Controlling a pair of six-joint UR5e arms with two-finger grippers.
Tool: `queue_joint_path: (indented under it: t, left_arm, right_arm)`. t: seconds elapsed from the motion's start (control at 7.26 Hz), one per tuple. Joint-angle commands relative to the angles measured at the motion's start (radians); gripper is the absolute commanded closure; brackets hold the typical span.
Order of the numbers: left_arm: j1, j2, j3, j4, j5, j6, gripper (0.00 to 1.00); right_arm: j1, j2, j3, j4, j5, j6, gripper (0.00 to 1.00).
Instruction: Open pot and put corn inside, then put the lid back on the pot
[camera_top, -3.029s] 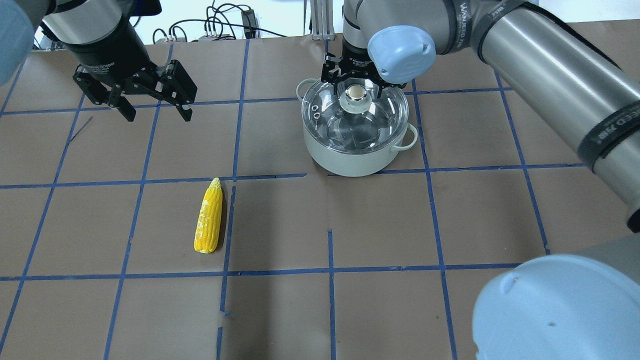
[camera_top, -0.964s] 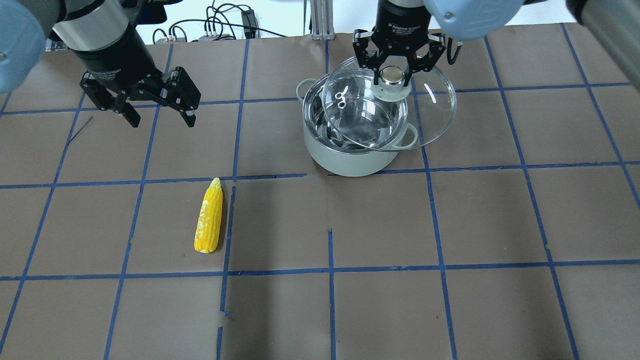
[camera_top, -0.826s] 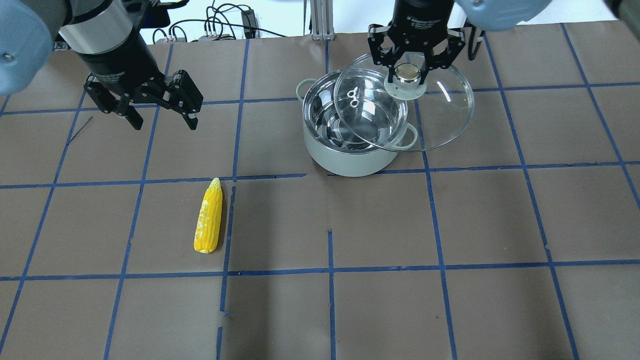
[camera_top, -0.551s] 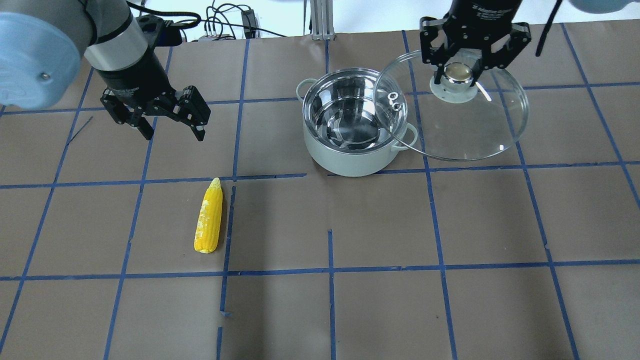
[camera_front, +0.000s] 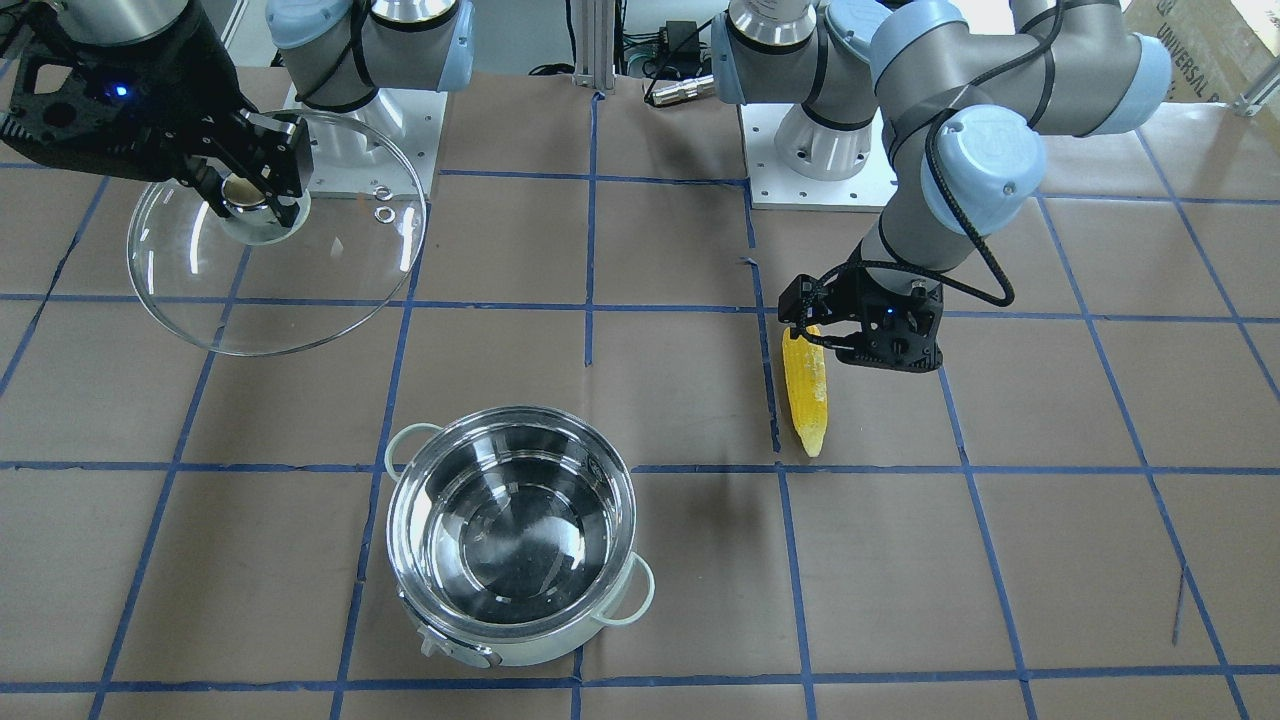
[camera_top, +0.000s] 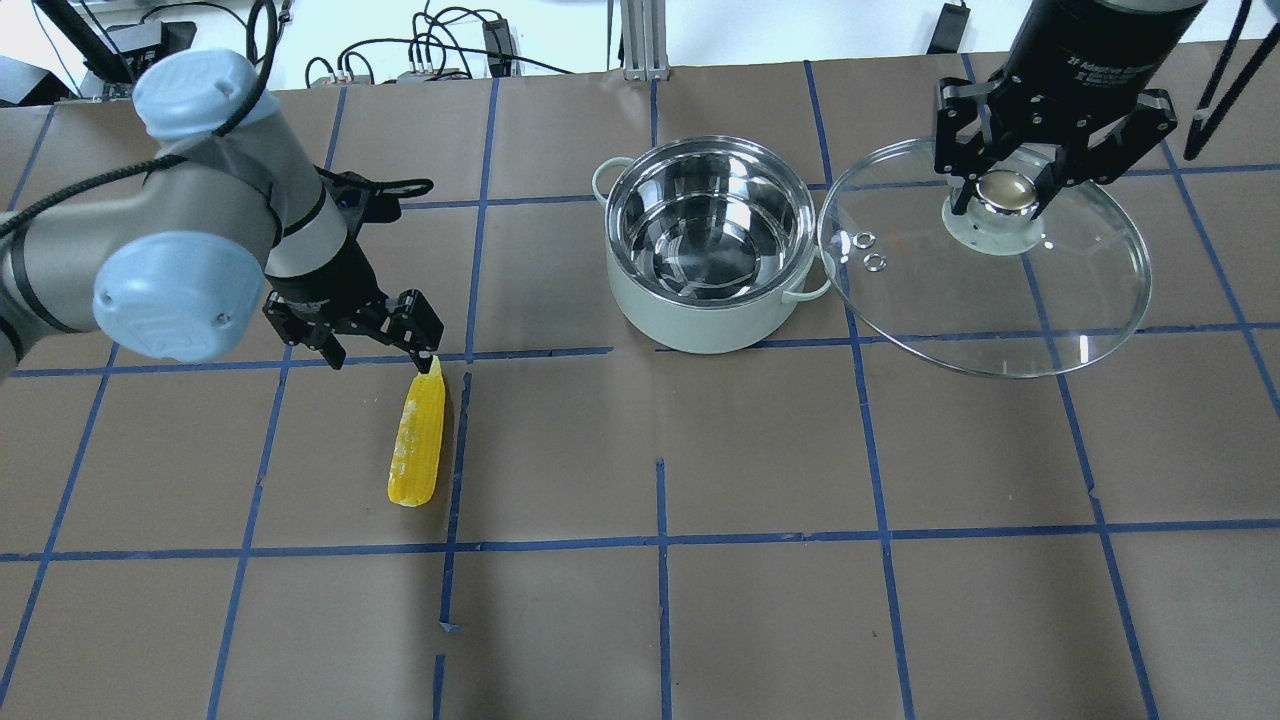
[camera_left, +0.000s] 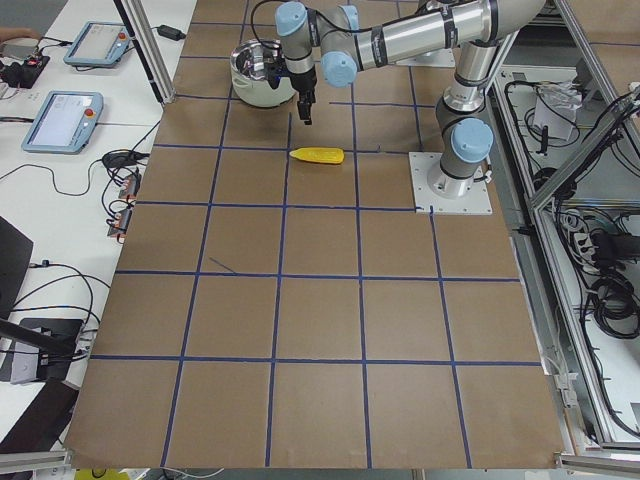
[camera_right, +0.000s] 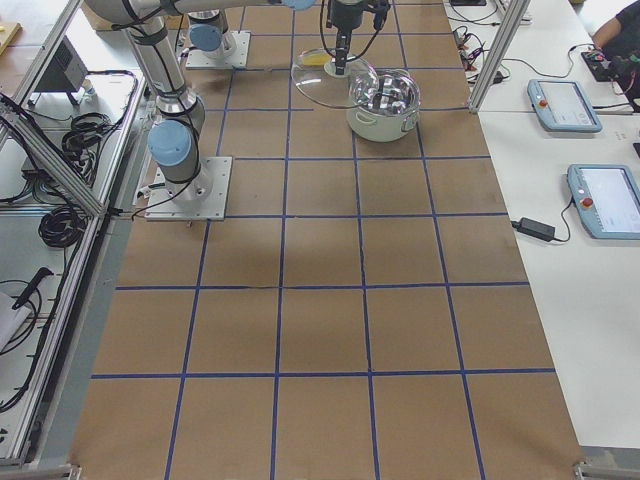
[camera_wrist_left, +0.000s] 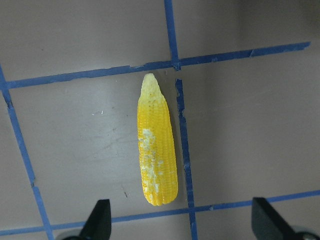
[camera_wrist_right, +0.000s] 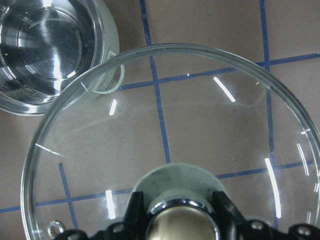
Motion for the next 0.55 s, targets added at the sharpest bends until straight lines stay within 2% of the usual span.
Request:
queue_joint_path:
  t: [0.0, 0.28, 0.41]
  left_arm:
    - [0.029, -0.011, -0.176, 0.193, 0.001, 0.057, 0.00]
    - [0.029, -0.081, -0.255, 0.380, -0.001, 0.057, 0.00]
    - [0.015, -0.116, -0.260, 0.416, 0.001, 0.057, 0.00]
  right_arm:
    - [-0.001, -0.003, 0.004, 0.001, 0.002, -0.002, 0.64]
    - [-0.003, -0.002, 0.004, -0.001, 0.005, -0.002, 0.63]
    - [-0.001, -0.002, 0.005, -0.002, 0.006, -0.002, 0.63]
